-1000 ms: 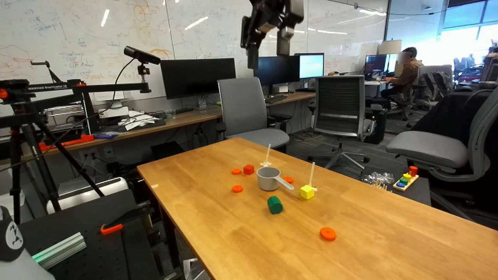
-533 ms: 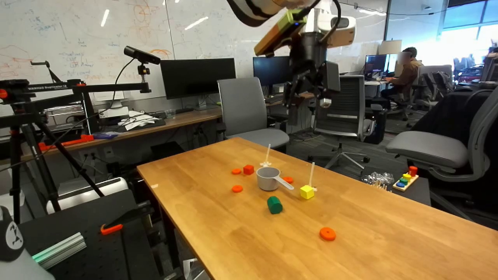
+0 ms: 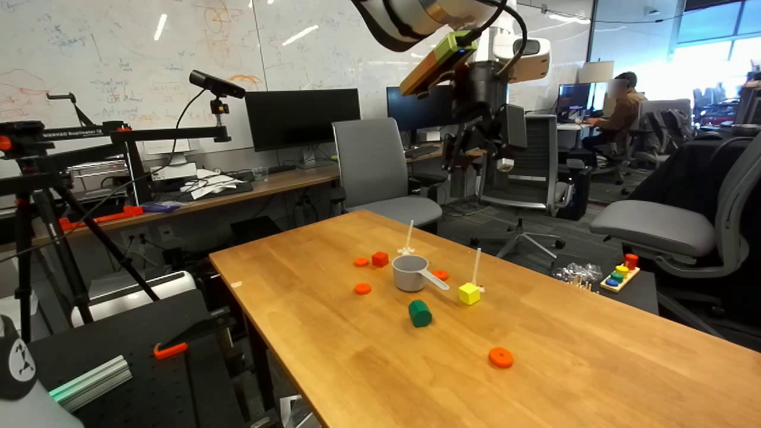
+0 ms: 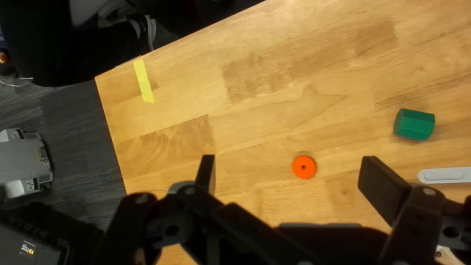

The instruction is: Put the green, yellow and orange blocks inside the grey measuring cup

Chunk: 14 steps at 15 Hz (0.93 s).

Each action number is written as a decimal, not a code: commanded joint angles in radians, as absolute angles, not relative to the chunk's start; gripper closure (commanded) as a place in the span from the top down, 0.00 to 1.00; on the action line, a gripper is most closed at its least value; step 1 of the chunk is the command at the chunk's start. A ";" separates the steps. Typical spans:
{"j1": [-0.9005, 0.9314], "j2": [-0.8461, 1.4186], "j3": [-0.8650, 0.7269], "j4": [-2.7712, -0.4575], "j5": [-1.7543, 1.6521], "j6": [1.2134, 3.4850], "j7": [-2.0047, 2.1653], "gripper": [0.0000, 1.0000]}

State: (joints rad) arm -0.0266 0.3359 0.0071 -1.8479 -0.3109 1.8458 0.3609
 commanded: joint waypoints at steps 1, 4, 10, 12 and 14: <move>-0.005 0.357 -0.010 -1.841 -0.272 1.873 0.320 1.00; 0.023 0.447 0.010 -1.799 -0.226 1.888 0.302 1.00; 0.186 0.718 -0.020 -1.599 -0.306 1.843 0.415 1.00; 0.243 0.813 -0.050 -1.523 -0.358 1.816 0.473 1.00; 0.278 0.889 -0.066 -1.467 -0.366 1.790 0.506 1.00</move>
State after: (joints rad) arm 0.2172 0.7535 -0.0247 -1.6189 -0.3378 1.8724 0.4528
